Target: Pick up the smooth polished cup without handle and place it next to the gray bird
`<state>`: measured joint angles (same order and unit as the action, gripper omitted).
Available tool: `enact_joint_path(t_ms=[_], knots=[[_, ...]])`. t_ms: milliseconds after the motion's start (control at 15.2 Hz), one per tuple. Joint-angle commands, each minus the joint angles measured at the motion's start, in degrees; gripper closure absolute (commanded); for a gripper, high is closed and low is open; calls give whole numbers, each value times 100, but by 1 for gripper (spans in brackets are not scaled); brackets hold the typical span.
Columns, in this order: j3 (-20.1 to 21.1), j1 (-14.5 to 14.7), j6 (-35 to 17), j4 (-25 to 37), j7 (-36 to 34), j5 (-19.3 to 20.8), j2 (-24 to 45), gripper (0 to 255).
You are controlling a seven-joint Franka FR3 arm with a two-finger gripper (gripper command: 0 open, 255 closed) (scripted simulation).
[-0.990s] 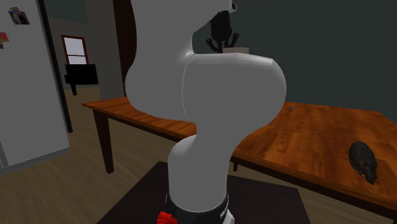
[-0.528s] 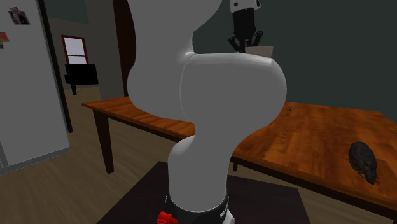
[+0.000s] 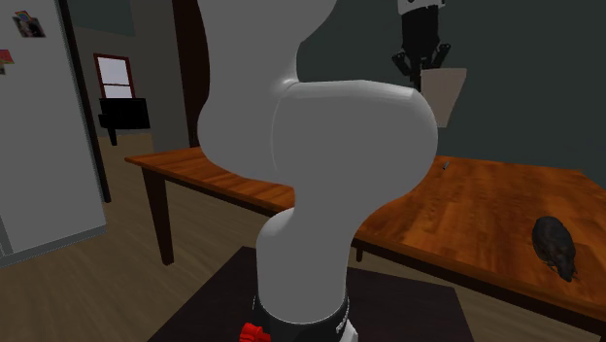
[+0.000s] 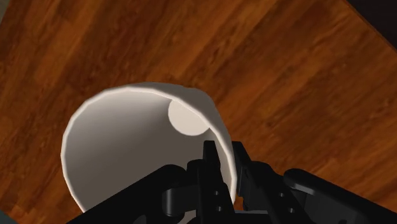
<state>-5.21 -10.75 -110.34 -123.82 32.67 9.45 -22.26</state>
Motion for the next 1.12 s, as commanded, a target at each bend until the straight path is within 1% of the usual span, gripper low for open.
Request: enact_joint_path(t_ms=[0,396,462,1056], knots=[[-205,-89,-79,97,283,23,134,255],[-806,-337,-206,607,1141,-21,658,255],[-839,-350,-212,643,1190,-29,694,255],[-875,-371,-904,7,1130,10,753,255]])
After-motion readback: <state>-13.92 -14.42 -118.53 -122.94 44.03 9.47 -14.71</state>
